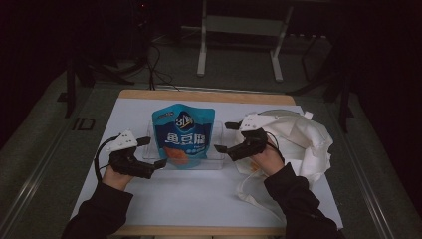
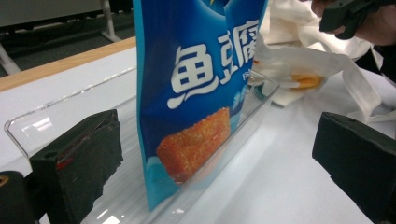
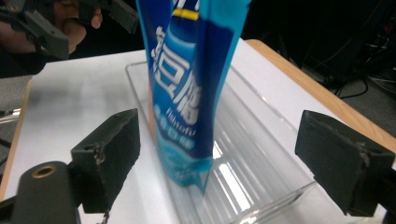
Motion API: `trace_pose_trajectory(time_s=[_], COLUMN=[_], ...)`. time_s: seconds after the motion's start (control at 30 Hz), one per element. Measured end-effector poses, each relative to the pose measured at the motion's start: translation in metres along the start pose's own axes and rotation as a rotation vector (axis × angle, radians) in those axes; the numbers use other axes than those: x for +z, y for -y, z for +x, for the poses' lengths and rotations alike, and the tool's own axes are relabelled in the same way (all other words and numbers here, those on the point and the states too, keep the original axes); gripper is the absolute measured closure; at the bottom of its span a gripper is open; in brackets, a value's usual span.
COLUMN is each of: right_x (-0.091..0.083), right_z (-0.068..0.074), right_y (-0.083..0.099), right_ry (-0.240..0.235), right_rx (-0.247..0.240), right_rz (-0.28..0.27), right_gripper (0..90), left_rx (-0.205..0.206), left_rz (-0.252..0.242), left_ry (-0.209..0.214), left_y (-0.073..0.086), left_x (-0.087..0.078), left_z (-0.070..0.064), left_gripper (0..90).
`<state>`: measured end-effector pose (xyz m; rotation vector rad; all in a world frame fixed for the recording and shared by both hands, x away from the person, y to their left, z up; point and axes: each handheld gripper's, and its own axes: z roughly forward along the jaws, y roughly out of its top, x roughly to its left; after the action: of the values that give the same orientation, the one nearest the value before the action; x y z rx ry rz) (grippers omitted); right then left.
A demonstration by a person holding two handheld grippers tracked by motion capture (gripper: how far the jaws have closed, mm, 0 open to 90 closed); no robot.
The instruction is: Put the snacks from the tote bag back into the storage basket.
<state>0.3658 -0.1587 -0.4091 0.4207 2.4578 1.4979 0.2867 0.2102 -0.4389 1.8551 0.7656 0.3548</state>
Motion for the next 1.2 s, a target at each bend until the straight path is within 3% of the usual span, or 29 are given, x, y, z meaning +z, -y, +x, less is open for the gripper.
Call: trace_pose_trajectory(time_s=[0.4, 0.57, 0.7, 0.9, 1.1, 1.2], right_x=[-0.013, -0.022, -0.030, -0.039, -0.045, -0.047], right_z=[0.014, 0.021, 0.028, 0.035, 0.039, 0.041], right_y=[0.027, 0.038, 0.044, 0.052, 0.060, 0.066], right_ry=[-0.002, -0.003, 0.007, 0.004, 0.021, 0.044], right_rx=[0.016, 0.027, 0.026, 0.022, 0.017, 0.031], right_rz=[0.008, 0.003, -0.007, 0.002, -0.007, -0.004], right_gripper=[14.3, 14.2, 14.0, 14.0, 14.0, 13.6], left_rx=[0.099, 0.114, 0.099, 0.133, 0.149, 0.136], left_rz=[0.004, 0.006, 0.007, 0.032, 0.061, 0.067], left_ry=[0.036, 0.078, 0.148, 0.210, 0.240, 0.250], left_y=[0.005, 0.006, 0.005, 0.003, 0.008, 0.012], left_x=[-0.002, 0.005, 0.015, 0.031, 0.044, 0.049], left_z=[-0.038, -0.051, -0.063, -0.084, -0.094, -0.096], left_gripper=[1.8, 1.8, 1.8, 1.8, 1.8, 1.8])
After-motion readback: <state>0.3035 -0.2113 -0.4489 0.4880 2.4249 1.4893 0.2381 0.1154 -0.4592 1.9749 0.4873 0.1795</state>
